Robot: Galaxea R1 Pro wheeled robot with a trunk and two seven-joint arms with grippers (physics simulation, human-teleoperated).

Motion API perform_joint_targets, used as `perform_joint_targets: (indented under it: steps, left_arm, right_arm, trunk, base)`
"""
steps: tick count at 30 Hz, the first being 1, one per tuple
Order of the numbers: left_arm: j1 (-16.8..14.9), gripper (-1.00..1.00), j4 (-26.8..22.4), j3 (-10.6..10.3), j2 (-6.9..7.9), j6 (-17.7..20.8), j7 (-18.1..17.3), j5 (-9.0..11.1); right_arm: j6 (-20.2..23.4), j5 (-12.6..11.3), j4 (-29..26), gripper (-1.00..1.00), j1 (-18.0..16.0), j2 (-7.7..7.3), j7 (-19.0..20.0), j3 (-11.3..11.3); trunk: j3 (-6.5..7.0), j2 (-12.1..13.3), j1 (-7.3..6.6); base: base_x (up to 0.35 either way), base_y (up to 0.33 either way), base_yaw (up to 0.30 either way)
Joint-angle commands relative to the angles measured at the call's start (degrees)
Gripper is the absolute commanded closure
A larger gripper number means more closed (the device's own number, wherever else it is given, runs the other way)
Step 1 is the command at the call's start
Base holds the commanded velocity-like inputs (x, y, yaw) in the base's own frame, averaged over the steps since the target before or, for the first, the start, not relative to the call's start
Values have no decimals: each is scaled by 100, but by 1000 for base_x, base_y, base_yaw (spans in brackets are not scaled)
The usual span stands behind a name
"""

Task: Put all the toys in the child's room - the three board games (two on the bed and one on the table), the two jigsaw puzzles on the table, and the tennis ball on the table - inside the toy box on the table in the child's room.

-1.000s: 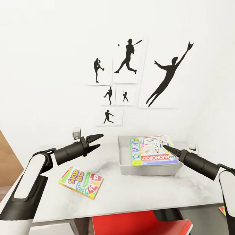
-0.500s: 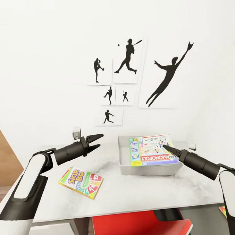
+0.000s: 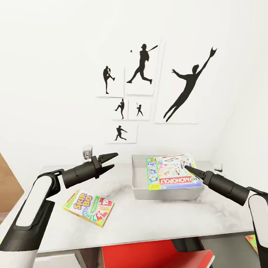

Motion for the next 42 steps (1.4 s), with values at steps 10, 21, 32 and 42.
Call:
perform_joint_targets:
  steps: [10,21,32,42]
  left_arm:
    - [-6,-100,-2,5,0,25,19,23]
    - [1,-100,-2,29,5,23,-3,24]
    - [76,-100,-2,343,46,5,-526,36]
    - [333,-100,-2,1148,217,85,-856,38]
  right_arm:
    - [27,27,-2,100,-9,3,26,-31]
    - [27,22,-2,100,-18,-26,24,-38]
    - [27,17,143,100,-161,-61,-70,-60]
    - [27,12,2281,100,-2264,-57,-1437,149]
  trunk:
    - [-13,-13,4]
    - [-13,-13,4]
    - [-13,-13,4]
    - [-13,-13,4]
  base:
    - [0,-25,0]
    - [0,-4,0]
    - [0,0,0]
    - [0,0,0]
